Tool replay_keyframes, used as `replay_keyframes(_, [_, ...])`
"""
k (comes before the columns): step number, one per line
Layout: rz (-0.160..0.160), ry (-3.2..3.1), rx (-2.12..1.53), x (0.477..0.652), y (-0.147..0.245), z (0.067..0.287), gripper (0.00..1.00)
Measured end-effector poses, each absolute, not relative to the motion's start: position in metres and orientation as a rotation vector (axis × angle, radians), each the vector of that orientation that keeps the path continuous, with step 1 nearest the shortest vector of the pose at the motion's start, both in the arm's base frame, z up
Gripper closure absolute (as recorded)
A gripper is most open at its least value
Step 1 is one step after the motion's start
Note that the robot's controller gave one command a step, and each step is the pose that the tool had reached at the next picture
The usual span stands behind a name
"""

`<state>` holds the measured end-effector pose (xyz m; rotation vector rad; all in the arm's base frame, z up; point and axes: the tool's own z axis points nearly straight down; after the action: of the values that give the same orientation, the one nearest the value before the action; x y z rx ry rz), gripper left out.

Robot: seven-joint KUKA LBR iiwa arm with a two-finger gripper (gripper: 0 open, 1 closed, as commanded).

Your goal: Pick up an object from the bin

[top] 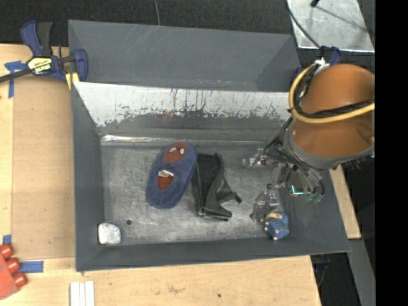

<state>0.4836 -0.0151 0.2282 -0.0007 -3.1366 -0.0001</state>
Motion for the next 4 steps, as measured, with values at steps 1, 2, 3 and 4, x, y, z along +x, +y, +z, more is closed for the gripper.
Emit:
replay_keyframes(1, [-0.002, -3.122, -0.366, 0.563, 0.032, 0.144, 0.00])
replay_keyframes(2, [-0.003, -3.144, -0.114, 0.605, 0.106, 0.079, 0.00])
replay_keyframes(3, [-0.002, -3.150, -0.118, 0.607, 0.105, 0.082, 1.00])
replay_keyframes(4, [-0.001, -3.145, -0.116, 0.605, 0.105, 0.080, 0.00])
